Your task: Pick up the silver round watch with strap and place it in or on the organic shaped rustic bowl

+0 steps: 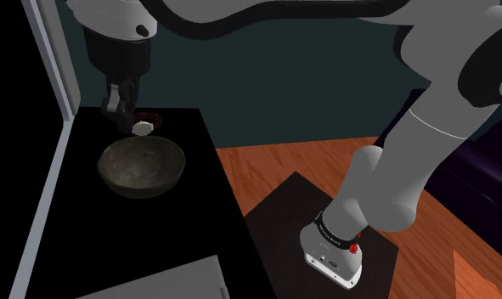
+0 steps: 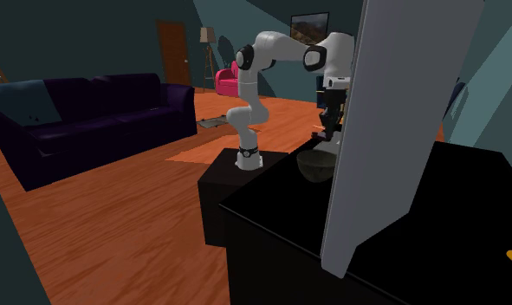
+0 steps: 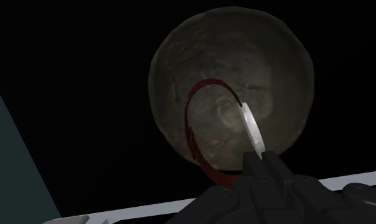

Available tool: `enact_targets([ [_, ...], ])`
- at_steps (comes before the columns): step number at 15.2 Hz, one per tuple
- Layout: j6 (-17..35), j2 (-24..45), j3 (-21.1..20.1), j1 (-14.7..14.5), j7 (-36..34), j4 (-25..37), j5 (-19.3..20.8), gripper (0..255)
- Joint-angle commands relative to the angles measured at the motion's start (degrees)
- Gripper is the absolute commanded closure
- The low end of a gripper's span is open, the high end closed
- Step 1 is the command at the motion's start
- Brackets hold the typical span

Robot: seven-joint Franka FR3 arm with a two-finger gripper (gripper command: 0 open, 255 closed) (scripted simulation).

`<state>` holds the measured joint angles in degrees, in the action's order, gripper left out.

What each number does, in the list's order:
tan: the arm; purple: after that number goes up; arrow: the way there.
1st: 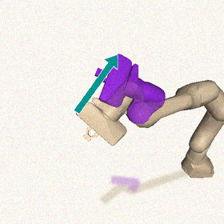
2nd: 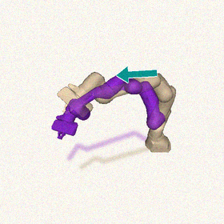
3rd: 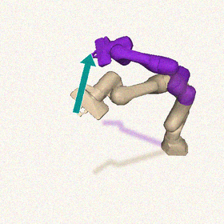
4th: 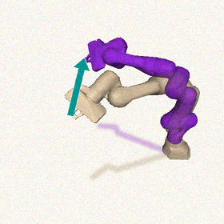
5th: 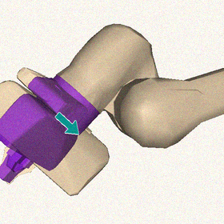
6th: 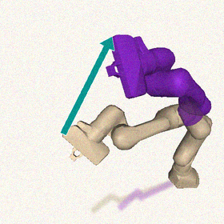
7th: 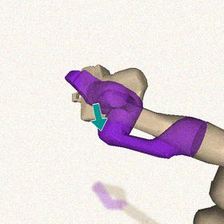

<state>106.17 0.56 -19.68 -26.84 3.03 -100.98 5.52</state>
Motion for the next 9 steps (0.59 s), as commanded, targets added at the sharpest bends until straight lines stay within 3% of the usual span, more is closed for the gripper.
enact_targets([
  [1,1.7,0.1,-0.01,-0.01,-0.21,-1.59,0.1,255],
  [9,7.71,0.68,0.01,0.0,-0.89,-7.09,0.53,255],
])
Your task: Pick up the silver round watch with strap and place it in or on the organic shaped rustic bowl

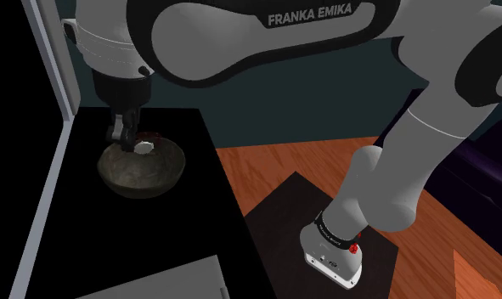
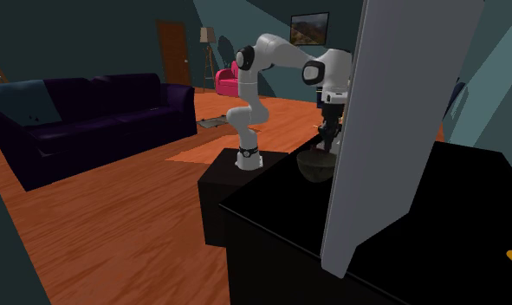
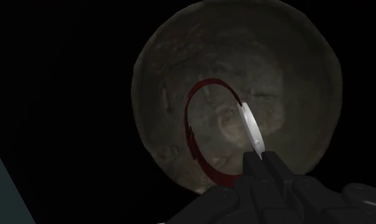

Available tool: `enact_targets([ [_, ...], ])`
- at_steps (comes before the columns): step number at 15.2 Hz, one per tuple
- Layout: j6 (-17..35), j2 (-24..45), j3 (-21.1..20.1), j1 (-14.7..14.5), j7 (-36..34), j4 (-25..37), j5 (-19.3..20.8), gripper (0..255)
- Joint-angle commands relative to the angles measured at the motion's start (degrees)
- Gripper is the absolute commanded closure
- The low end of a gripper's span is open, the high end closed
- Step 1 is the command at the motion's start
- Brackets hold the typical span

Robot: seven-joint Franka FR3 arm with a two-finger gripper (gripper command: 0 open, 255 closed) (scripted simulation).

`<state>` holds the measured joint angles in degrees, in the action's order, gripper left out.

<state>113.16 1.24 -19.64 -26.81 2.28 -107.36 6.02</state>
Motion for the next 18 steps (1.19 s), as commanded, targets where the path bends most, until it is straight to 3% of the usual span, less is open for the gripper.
enact_targets([
  [1,1.46,0.12,-0.03,-0.03,-0.25,-1.34,0.12,255],
  [10,2.68,0.37,-0.03,-0.04,-0.43,-2.34,0.27,255],
  [11,2.68,0.37,-0.03,-0.04,-0.43,-2.34,0.27,0],
  [16,2.68,0.37,-0.03,-0.04,-0.43,-2.34,0.27,0],
  [18,-0.93,-0.67,-0.12,-0.11,-0.07,0.31,-0.26,0],
])
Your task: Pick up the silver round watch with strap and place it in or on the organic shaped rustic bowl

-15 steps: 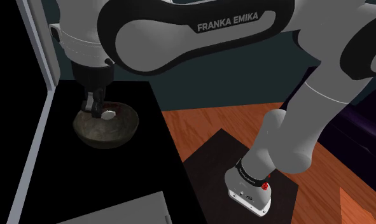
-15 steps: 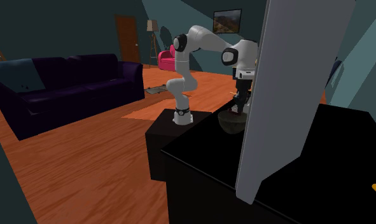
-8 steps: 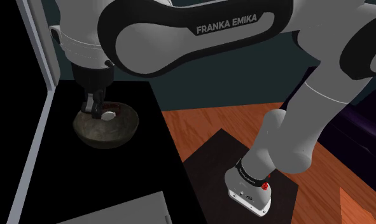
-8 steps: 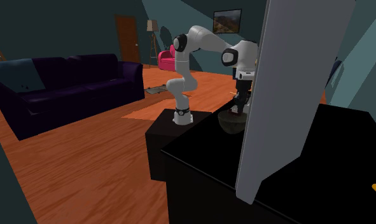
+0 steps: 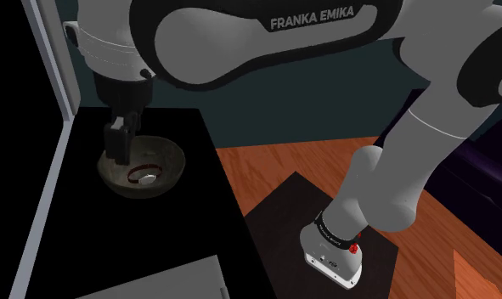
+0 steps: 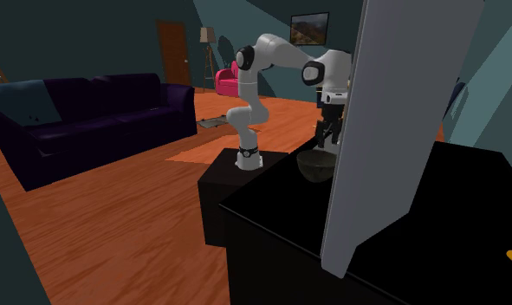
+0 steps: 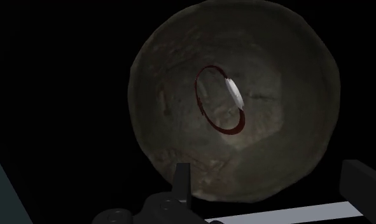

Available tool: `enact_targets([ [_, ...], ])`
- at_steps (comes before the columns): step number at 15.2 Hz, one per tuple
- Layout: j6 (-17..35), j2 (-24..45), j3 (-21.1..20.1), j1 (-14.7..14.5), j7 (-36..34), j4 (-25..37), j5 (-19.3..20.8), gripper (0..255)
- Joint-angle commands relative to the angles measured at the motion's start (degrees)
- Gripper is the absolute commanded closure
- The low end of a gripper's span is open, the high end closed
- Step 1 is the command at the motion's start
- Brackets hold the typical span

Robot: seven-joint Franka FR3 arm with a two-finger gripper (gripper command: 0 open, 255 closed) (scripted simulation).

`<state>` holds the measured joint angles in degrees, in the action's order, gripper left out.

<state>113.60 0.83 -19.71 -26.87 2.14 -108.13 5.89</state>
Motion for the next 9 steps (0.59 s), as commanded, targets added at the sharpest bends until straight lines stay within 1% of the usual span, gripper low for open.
enact_targets([
  [1,-3.2,-0.65,-0.1,-0.09,0.21,2.54,-0.34,0],
  [2,-4.65,-0.92,-0.14,-0.13,0.31,3.75,-0.48,0],
  [9,-4.65,-0.92,-0.14,-0.13,0.31,3.75,-0.48,0],
])
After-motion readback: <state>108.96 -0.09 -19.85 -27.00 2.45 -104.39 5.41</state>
